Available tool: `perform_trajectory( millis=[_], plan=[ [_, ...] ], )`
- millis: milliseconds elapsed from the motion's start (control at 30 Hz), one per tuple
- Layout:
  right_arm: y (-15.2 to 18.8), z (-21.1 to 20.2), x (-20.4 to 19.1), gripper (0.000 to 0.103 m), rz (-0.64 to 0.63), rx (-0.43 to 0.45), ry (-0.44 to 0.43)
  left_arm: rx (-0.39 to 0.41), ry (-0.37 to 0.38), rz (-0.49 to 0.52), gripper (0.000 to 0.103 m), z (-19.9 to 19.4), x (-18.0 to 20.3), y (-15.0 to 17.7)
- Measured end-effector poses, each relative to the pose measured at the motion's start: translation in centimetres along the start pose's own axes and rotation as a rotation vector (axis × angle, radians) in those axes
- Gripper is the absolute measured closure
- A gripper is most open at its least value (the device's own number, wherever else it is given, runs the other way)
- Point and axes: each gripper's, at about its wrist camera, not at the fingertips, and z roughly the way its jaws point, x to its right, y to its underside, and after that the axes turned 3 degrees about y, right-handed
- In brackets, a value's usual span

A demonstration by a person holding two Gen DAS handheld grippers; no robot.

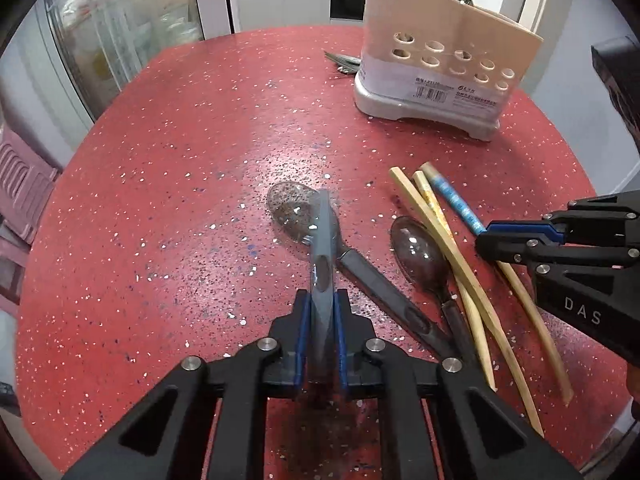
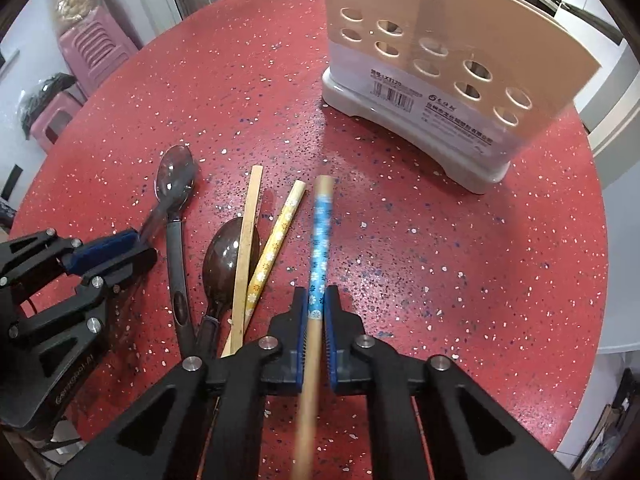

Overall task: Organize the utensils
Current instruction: 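Grasp a blue-patterned chopstick with the right tool while the left tool grasps a dark-handled spoon, then carry the chopstick and spoon up to the holder and lower them in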

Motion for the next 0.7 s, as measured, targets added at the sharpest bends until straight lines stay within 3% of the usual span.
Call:
perform_trajectory(
  millis=[400,700],
  plan=[
    [2.9,-3.2,3.5,0.095,0.087,0.141,-0.171,0.189,0.080,-0.116,0.066,-4.2,-1.3,1.2],
    [3.2,-9.5,7.2,0.095,0.148,0.310,-0.239,0.332,0.139,-0.145,0.066,-8.8,-1.0,-1.5]
  ],
)
